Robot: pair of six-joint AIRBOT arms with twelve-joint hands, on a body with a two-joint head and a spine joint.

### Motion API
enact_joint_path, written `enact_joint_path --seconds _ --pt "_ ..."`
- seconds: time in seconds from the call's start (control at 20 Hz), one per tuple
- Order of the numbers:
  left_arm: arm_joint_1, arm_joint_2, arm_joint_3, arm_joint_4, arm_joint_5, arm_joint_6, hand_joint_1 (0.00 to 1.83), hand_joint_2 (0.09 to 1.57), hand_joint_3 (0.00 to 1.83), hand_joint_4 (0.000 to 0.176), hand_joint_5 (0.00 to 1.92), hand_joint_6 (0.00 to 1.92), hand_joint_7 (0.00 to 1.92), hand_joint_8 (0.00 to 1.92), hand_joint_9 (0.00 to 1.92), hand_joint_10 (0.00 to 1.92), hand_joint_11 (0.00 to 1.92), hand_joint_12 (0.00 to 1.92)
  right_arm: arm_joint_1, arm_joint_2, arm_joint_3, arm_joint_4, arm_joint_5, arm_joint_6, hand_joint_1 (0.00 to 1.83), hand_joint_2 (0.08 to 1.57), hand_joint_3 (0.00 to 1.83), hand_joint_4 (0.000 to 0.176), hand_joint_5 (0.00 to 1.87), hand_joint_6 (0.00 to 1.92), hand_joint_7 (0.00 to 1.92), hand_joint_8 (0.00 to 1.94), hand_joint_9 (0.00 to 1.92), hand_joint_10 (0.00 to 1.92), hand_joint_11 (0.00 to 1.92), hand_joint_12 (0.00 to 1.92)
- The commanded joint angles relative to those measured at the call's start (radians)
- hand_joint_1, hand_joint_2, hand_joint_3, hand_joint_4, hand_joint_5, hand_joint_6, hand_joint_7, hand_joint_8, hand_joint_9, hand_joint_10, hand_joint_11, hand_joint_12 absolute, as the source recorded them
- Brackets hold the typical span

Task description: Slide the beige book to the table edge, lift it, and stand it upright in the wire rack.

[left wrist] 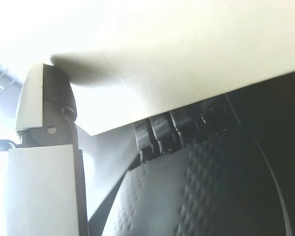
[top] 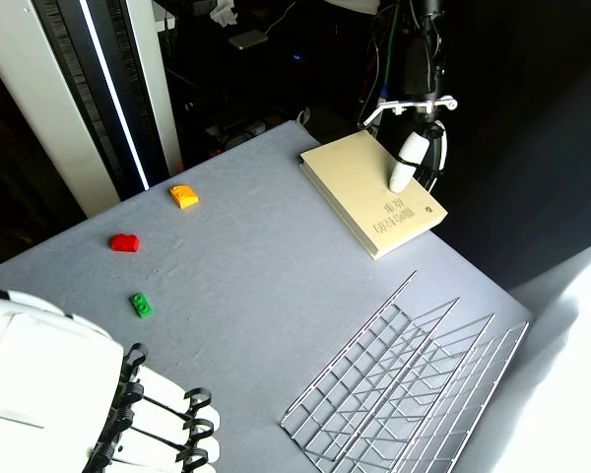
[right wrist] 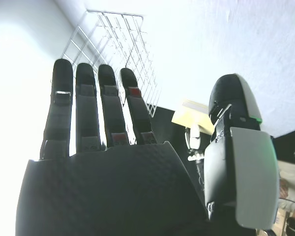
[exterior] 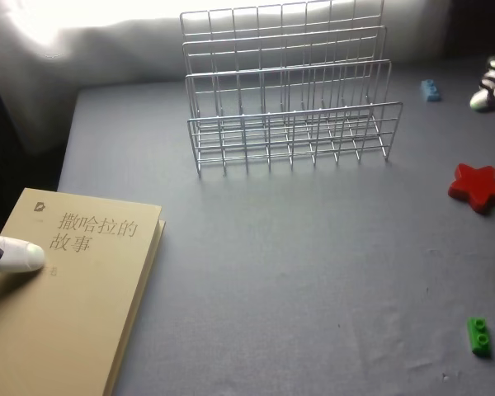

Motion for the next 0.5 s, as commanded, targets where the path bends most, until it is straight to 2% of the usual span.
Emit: enact_joint_path --seconds 0.0,0.05,0.15,0.25,0.3,0.4,0.45 --pt "-0.003 0.018 0.006 0.012 -0.066 0.011 1.49 1.18 0.0 0.0 0.78 1.06 0.76 1.35 0.78 1.4 0.73 1.62 0.017 0.008 0.001 -0.032 -0.051 0.027 0.28 1.07 0.0 0.0 0.24 0.01 0.22 0.01 0.22 0.01 0.0 0.72" --pt "-0.005 0.028 0.003 0.012 -0.084 0.011 1.5 1.15 0.0 0.0 0.84 1.0 0.78 1.31 0.81 1.35 0.78 1.52 0.024 0.009 0.001 -0.059 -0.051 0.036 0.29 1.07 0.0 0.0 0.21 0.0 0.2 0.0 0.21 0.0 0.0 0.67" --pt "-0.015 0.052 -0.005 0.012 -0.154 0.013 1.49 1.15 0.0 0.0 0.85 0.99 0.76 1.32 0.8 1.36 0.8 1.5 0.026 0.009 -0.001 -0.121 -0.067 0.081 0.28 1.07 0.0 0.0 0.23 0.01 0.22 0.01 0.22 0.0 0.0 0.7" --pt "-0.017 0.07 -0.01 0.012 -0.215 0.044 1.49 1.16 0.0 0.0 0.85 1.03 0.73 1.34 0.77 1.38 0.79 1.52 0.028 0.013 -0.013 -0.133 -0.057 0.087 0.32 1.06 0.0 0.0 0.24 0.01 0.23 0.01 0.22 0.0 0.0 0.7" --pt "-0.014 0.091 -0.017 0.012 -0.248 0.048 1.49 1.15 0.0 0.0 0.87 1.01 0.78 1.28 0.81 1.32 0.83 1.46 0.034 0.014 -0.019 -0.149 -0.058 0.092 0.31 1.06 0.0 0.0 0.23 0.0 0.21 0.0 0.21 0.0 0.0 0.69" --pt "-0.011 0.123 -0.029 0.012 -0.275 0.055 1.49 1.15 0.0 0.0 0.88 1.02 0.76 1.3 0.81 1.33 0.79 1.49 0.026 0.014 -0.018 -0.235 -0.077 0.155 0.32 1.06 0.0 0.0 0.22 0.0 0.21 0.0 0.21 0.0 0.0 0.69" --pt "-0.002 0.151 -0.043 0.012 -0.304 0.056 1.49 1.15 0.0 0.0 0.87 1.04 0.75 1.31 0.8 1.33 0.82 1.48 0.013 0.014 -0.016 -0.235 -0.083 0.154 0.33 1.06 0.0 0.0 0.22 0.0 0.21 0.0 0.21 0.0 0.0 0.71"
